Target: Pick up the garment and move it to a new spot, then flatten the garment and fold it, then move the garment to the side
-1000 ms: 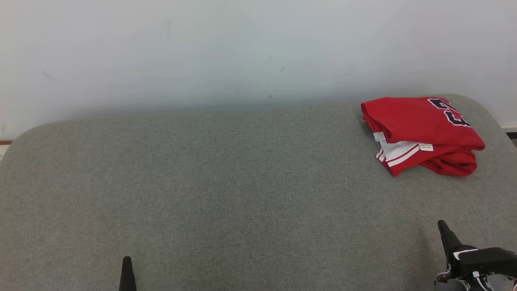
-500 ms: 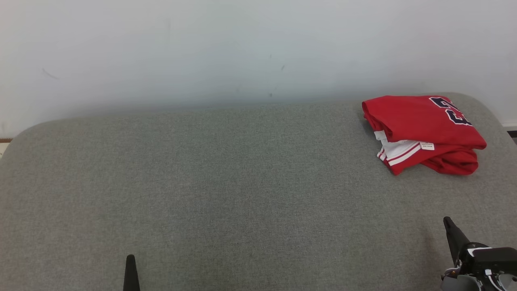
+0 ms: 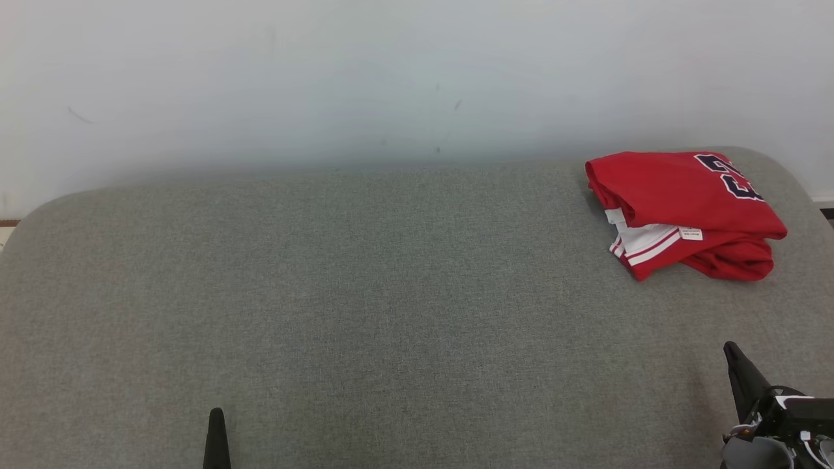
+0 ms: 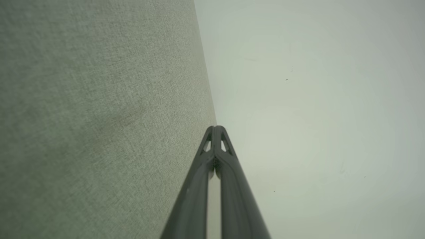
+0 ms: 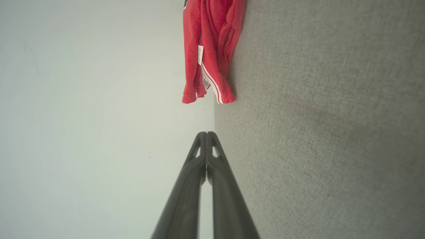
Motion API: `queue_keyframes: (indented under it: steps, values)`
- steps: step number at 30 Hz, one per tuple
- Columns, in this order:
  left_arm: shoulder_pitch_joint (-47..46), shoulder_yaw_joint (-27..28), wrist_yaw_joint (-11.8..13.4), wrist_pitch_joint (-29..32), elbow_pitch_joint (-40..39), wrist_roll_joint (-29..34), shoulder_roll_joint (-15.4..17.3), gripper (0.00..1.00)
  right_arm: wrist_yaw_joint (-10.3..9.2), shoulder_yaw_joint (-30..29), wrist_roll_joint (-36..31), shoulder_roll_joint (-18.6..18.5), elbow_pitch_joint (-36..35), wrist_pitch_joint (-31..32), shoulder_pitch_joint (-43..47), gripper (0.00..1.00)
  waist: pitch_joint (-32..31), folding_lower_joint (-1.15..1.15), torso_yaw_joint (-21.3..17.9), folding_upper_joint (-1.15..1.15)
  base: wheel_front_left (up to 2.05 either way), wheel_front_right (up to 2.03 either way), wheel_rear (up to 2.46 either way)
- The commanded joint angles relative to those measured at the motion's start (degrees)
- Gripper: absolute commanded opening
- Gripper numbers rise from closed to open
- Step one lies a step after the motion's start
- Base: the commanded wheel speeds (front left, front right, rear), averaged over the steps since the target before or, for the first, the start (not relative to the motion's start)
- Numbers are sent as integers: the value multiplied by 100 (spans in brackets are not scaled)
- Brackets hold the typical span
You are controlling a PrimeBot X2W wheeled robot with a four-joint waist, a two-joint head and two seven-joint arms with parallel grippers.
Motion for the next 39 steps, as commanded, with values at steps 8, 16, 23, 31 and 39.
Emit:
queue_keyframes:
  steps: [8, 16, 23, 31, 39]
  values:
    - [-136, -92, -50, -37, 62, -475, 24, 0, 2, -195, 397, -24, 48, 206, -118, 0, 22, 0, 5, 0, 0, 0, 0]
    - [-183, -166, -66, -39, 108, -807, 24, 0, 2, -341, 687, -22, 91, 374, -182, 0, 43, 0, 10, 0, 0, 0, 0]
    - [-210, -202, -81, -33, 133, -984, 24, 0, 2, -424, 860, -20, 119, 463, -203, 0, 56, 0, 13, 0, 0, 0, 0]
    - [-203, -201, -81, -29, 133, -975, 23, 0, 2, -426, 844, -12, 117, 466, -195, 0, 56, 0, 13, 0, 0, 0, 0]
    - [-203, -200, -81, -29, 132, -975, 23, 0, 2, -430, 834, -6, 117, 472, -197, 0, 56, 0, 13, 0, 0, 0, 0]
